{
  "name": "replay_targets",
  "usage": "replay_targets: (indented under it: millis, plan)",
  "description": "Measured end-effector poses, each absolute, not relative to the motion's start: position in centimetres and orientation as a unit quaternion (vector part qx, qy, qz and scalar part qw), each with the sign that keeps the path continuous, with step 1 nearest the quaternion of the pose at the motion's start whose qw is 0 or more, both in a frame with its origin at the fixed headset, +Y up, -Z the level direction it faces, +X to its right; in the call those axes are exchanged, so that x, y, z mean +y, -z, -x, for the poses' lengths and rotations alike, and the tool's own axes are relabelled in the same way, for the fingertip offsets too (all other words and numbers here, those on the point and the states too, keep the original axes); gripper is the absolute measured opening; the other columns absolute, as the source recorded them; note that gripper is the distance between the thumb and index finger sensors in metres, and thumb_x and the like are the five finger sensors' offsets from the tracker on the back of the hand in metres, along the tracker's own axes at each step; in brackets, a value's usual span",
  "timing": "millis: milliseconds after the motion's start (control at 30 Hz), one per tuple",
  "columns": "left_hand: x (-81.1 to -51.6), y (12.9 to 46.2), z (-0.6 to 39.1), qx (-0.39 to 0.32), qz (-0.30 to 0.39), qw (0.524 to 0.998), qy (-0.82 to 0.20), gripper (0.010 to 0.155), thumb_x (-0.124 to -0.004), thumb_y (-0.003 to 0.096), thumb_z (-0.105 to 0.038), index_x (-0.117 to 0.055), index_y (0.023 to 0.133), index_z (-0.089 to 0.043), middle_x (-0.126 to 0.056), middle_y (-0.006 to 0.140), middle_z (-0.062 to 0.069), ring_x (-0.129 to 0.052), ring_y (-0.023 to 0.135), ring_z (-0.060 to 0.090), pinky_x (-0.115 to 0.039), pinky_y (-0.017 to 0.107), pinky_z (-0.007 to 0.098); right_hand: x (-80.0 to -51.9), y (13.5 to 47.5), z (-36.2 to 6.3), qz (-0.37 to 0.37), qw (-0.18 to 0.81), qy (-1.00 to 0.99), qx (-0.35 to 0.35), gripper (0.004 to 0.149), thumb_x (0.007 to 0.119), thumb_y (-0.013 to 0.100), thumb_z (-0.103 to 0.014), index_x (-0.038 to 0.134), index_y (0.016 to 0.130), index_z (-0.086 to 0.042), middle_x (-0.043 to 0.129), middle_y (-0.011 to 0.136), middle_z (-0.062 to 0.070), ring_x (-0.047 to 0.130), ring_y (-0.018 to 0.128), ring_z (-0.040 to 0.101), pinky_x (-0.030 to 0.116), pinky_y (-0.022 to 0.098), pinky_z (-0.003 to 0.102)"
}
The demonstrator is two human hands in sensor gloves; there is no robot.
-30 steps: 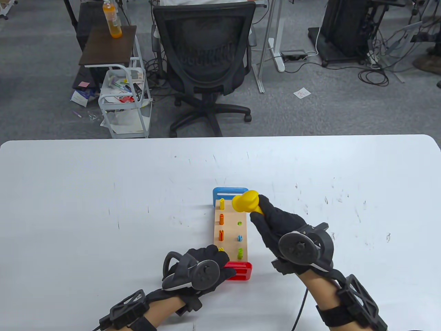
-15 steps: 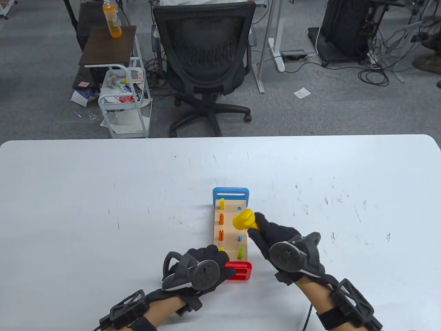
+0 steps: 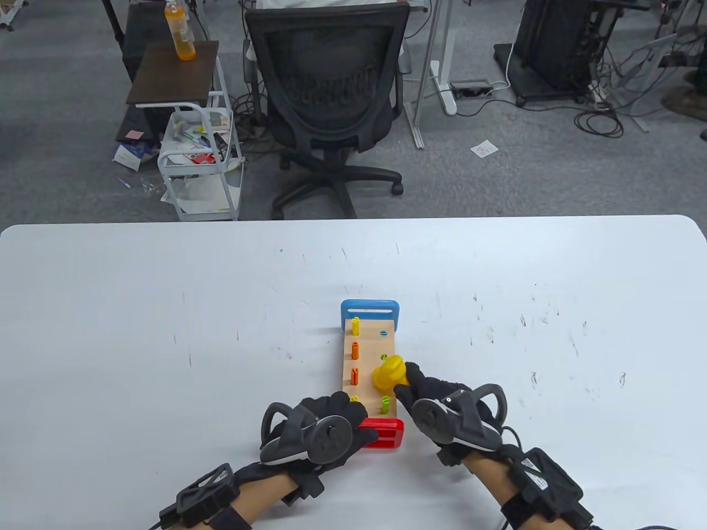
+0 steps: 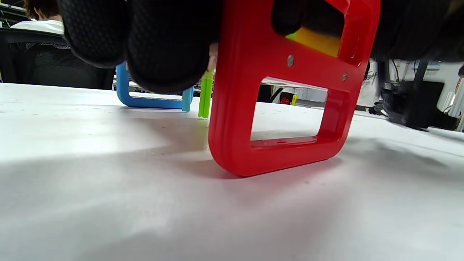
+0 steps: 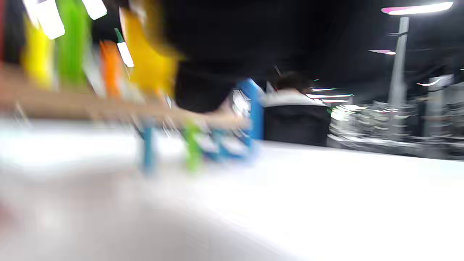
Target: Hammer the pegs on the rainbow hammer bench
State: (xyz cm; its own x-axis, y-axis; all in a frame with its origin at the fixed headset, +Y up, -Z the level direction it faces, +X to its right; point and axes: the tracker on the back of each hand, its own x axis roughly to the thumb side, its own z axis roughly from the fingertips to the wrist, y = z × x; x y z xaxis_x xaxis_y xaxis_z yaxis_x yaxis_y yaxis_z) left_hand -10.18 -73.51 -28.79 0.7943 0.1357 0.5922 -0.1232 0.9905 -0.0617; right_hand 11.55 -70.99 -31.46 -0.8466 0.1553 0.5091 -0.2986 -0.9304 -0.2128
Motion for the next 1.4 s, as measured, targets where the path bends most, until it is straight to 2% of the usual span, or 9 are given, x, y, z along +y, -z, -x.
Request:
replay_targets:
  millis: [300, 400, 500, 567, 833, 1033, 1133, 1300, 1400]
  plan:
    - [-73.5, 28.8, 10.2, -0.314, 0.01, 0.947, -0.07, 0.059, -0.048, 0.0519, -0.065, -0.072, 0.088, -0.025, -0.078, 0.085, 0.007, -0.096, 0.059, 0.026, -0.078, 0.064, 0.057, -61.0, 29.3, -12.5, -0.244, 0.132, -0.904, -0.324, 0.061, 0.056, 0.061, -0.046, 0.072, 0.1, -0.002, 0.103, 0.056, 0.011, 0.097, 0.017, 0.015, 0.091, 0.032, 0.045]
    - [-73.5, 28.8, 10.2, -0.314, 0.01, 0.947, -0.07, 0.059, -0.048, 0.0519, -0.065, -0.072, 0.088, -0.025, -0.078, 0.085, 0.007, -0.096, 0.059, 0.026, -0.078, 0.064, 0.057, -63.2, 29.8, -12.3, -0.242, 0.14, -0.902, -0.329, 0.061, 0.054, 0.061, -0.046, 0.07, 0.101, -0.002, 0.103, 0.057, 0.01, 0.097, 0.018, 0.014, 0.091, 0.032, 0.044]
    - [-73.5, 28.8, 10.2, -0.314, 0.011, 0.947, -0.071, 0.059, -0.048, 0.052, -0.065, -0.072, 0.088, -0.025, -0.078, 0.085, 0.007, -0.096, 0.059, 0.026, -0.078, 0.064, 0.057, -70.9, 31.4, -10.9, -0.253, 0.037, -0.957, -0.14, 0.06, 0.058, 0.06, -0.045, 0.074, 0.099, -0.002, 0.105, 0.054, 0.013, 0.096, 0.015, 0.015, 0.091, 0.029, 0.045]
    - [-73.5, 28.8, 10.2, -0.314, 0.011, 0.947, -0.072, 0.059, -0.048, 0.052, -0.065, -0.072, 0.088, -0.025, -0.078, 0.085, 0.007, -0.096, 0.058, 0.026, -0.078, 0.064, 0.057, -72.2, 31.2, -11.8, -0.232, 0.066, -0.959, -0.145, 0.062, 0.051, 0.061, -0.048, 0.07, 0.101, -0.004, 0.105, 0.056, 0.008, 0.095, 0.011, 0.006, 0.094, 0.025, 0.037]
    - [-73.5, 28.8, 10.2, -0.314, 0.011, 0.947, -0.072, 0.059, -0.048, 0.0519, -0.065, -0.072, 0.088, -0.025, -0.078, 0.085, 0.007, -0.096, 0.059, 0.026, -0.078, 0.064, 0.057, -61.2, 29.7, -12.8, -0.236, 0.118, -0.919, -0.294, 0.061, 0.058, 0.06, -0.046, 0.073, 0.1, -0.003, 0.104, 0.055, 0.012, 0.096, 0.015, 0.014, 0.091, 0.029, 0.044]
    - [-73.5, 28.8, 10.2, -0.314, 0.009, 0.947, -0.071, 0.059, -0.048, 0.0518, -0.065, -0.072, 0.088, -0.025, -0.078, 0.085, 0.007, -0.096, 0.058, 0.026, -0.078, 0.064, 0.057, -57.3, 26.6, -13.3, -0.25, 0.174, -0.88, -0.366, 0.061, 0.058, 0.06, -0.046, 0.073, 0.1, -0.003, 0.104, 0.055, 0.011, 0.096, 0.015, 0.014, 0.091, 0.029, 0.044]
    - [-73.5, 28.8, 10.2, -0.314, 0.01, 0.947, -0.071, 0.059, -0.048, 0.052, -0.065, -0.072, 0.088, -0.025, -0.078, 0.085, 0.007, -0.096, 0.058, 0.026, -0.078, 0.064, 0.057, -59.4, 26.1, -13.1, -0.252, 0.17, -0.887, -0.348, 0.061, 0.057, 0.061, -0.047, 0.072, 0.1, -0.003, 0.104, 0.056, 0.011, 0.096, 0.016, 0.013, 0.091, 0.03, 0.043]
    - [-73.5, 28.8, 10.2, -0.315, 0.009, 0.946, -0.072, 0.059, -0.047, 0.052, -0.065, -0.072, 0.088, -0.025, -0.078, 0.085, 0.007, -0.096, 0.059, 0.026, -0.078, 0.064, 0.057, -70.1, 26.9, -11.3, -0.273, 0.044, -0.947, -0.166, 0.062, 0.052, 0.06, -0.047, 0.067, 0.102, -0.004, 0.103, 0.058, 0.008, 0.097, 0.015, 0.01, 0.093, 0.029, 0.04]
    - [-73.6, 28.8, 10.2, -0.316, 0.009, 0.946, -0.073, 0.06, -0.046, 0.0521, -0.065, -0.072, 0.088, -0.025, -0.078, 0.085, 0.007, -0.096, 0.059, 0.026, -0.078, 0.064, 0.057, -67.7, 26.7, -11.9, -0.253, 0.123, -0.936, -0.21, 0.061, 0.056, 0.06, -0.047, 0.072, 0.1, -0.003, 0.104, 0.056, 0.01, 0.097, 0.015, 0.012, 0.092, 0.03, 0.043]
